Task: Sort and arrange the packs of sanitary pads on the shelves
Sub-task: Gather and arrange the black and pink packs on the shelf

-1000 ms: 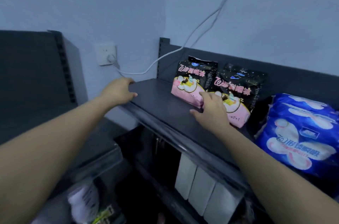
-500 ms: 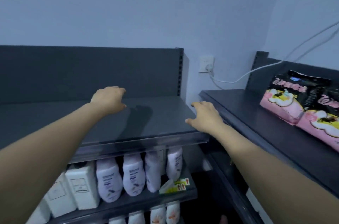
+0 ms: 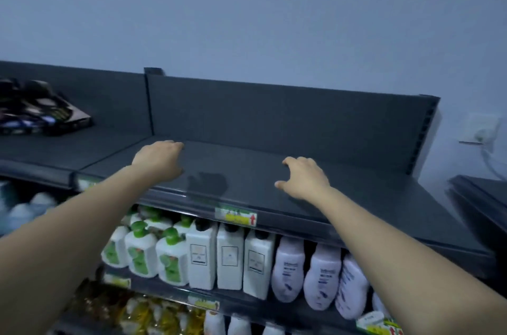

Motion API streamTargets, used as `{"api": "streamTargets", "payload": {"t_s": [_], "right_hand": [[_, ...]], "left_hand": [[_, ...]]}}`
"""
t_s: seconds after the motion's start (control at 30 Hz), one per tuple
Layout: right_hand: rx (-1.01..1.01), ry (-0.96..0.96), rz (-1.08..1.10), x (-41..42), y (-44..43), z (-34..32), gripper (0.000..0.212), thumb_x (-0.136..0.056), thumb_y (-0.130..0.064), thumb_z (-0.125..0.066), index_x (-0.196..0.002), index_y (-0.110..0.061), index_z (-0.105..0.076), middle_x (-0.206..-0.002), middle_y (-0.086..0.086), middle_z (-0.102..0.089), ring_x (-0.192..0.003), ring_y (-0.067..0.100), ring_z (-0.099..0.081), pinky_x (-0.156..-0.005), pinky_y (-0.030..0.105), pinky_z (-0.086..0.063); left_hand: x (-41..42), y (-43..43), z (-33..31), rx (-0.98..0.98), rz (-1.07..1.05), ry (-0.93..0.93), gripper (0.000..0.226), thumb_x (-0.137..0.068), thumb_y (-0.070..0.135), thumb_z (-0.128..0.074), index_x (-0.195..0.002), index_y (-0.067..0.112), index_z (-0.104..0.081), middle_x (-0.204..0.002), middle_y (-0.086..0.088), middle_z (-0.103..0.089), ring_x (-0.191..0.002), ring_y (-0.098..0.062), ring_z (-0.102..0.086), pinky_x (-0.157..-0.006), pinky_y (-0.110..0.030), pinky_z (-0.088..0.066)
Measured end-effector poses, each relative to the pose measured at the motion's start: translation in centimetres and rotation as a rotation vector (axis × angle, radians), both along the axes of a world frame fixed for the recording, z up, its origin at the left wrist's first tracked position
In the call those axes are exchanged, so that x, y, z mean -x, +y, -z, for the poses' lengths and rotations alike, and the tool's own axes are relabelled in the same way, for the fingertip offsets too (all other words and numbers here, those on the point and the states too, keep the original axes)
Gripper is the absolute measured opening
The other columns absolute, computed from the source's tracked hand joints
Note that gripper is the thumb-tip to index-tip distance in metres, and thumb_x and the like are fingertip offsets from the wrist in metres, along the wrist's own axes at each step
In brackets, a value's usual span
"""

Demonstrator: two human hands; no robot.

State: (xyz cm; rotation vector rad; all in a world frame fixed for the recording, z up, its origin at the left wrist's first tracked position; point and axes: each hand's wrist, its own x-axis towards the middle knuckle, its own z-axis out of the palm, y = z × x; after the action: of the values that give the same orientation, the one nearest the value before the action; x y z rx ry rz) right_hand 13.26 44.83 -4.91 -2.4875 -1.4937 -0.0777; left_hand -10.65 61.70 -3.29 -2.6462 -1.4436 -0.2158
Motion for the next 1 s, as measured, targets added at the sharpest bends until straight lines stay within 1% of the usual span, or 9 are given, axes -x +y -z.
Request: {"api": "streamTargets", "payload": {"t_s": [0.17,0.3,0.53,0.63,0.73,0.87,0.93,1.0], "right_hand": [[0.018,0.001,-0.121,7.2,8.1,0.0,0.056,-0.090,-0.047,-0.061,-0.137,-0.019,-0.045,-0.136,0.005,-0.048,-0.131,0.025,-0.038,-0.096,0.039,-0.043],[-0.004,-0.001,-0.213,13.0,14.6,0.2,0.056,-0.089,-0.046,-0.062,-0.136,-0.019,-0.047,-0.135,0.004,-0.050,-0.130,0.025,-0.039,-0.096,0.039,-0.043],[-0.033,0.023,-0.320,21.9,24.9,0.2,0.056,-0.089,-0.046,-0.062,-0.136,-0.020,-0.046,-0.134,0.003,-0.050,-0.130,0.024,-0.039,-0.094,0.038,-0.044],[-0.038,0.029,-0.361,25.0,28.7,0.3,0.058,-0.089,-0.046,-0.062,-0.137,-0.020,-0.045,-0.136,0.004,-0.050,-0.130,0.025,-0.039,-0.096,0.040,-0.044],[-0.030,0.033,-0.402,27.4,32.3,0.5,0.059,-0.089,-0.046,-0.062,-0.139,-0.020,-0.044,-0.137,0.005,-0.050,-0.131,0.026,-0.038,-0.095,0.040,-0.044],[-0.025,0.037,-0.445,29.6,37.0,0.7,0.059,-0.089,-0.045,-0.062,-0.139,-0.021,-0.044,-0.136,0.004,-0.051,-0.132,0.026,-0.038,-0.095,0.041,-0.046],[-0.025,0.038,-0.469,30.5,39.6,0.8,0.060,-0.089,-0.046,-0.062,-0.140,-0.021,-0.044,-0.137,0.003,-0.050,-0.132,0.025,-0.038,-0.096,0.041,-0.045],[-0.027,0.036,-0.495,31.3,42.3,0.9,0.060,-0.089,-0.046,-0.062,-0.140,-0.021,-0.044,-0.138,0.003,-0.049,-0.132,0.025,-0.038,-0.096,0.039,-0.043]], "left_hand": [[9.2,5.0,0.2,0.019,-0.108,0.009,0.059,-0.093,0.036,-0.059,-0.145,0.018,-0.037,-0.145,-0.004,-0.044,-0.129,-0.025,-0.046,-0.099,-0.040,-0.045],[15.5,9.4,0.3,0.013,-0.174,0.001,0.052,-0.091,0.033,-0.060,-0.138,0.017,-0.044,-0.138,-0.005,-0.049,-0.124,-0.027,-0.050,-0.096,-0.040,-0.046],[24.6,16.7,0.1,-0.019,-0.262,0.037,0.056,-0.089,0.034,-0.059,-0.141,0.019,-0.042,-0.141,-0.004,-0.048,-0.129,-0.025,-0.047,-0.100,-0.040,-0.044],[27.7,19.6,0.3,-0.021,-0.290,0.050,0.058,-0.090,0.035,-0.060,-0.142,0.019,-0.041,-0.142,-0.003,-0.048,-0.130,-0.024,-0.046,-0.101,-0.040,-0.044],[30.1,22.4,0.6,-0.023,-0.322,0.059,0.056,-0.089,0.032,-0.060,-0.140,0.017,-0.043,-0.139,-0.005,-0.051,-0.126,-0.025,-0.049,-0.099,-0.042,-0.046],[32.0,26.2,0.9,-0.035,-0.360,0.054,0.051,-0.090,0.031,-0.060,-0.136,0.016,-0.046,-0.136,-0.005,-0.053,-0.123,-0.025,-0.051,-0.097,-0.043,-0.048],[32.6,28.3,1.1,-0.044,-0.362,0.045,0.051,-0.089,0.031,-0.061,-0.136,0.016,-0.047,-0.135,-0.005,-0.054,-0.122,-0.025,-0.052,-0.095,-0.043,-0.048],[33.2,30.4,1.3,-0.073,-0.367,0.027,0.047,-0.089,0.031,-0.062,-0.132,0.016,-0.050,-0.131,-0.005,-0.056,-0.119,-0.026,-0.054,-0.093,-0.043,-0.049]]}}
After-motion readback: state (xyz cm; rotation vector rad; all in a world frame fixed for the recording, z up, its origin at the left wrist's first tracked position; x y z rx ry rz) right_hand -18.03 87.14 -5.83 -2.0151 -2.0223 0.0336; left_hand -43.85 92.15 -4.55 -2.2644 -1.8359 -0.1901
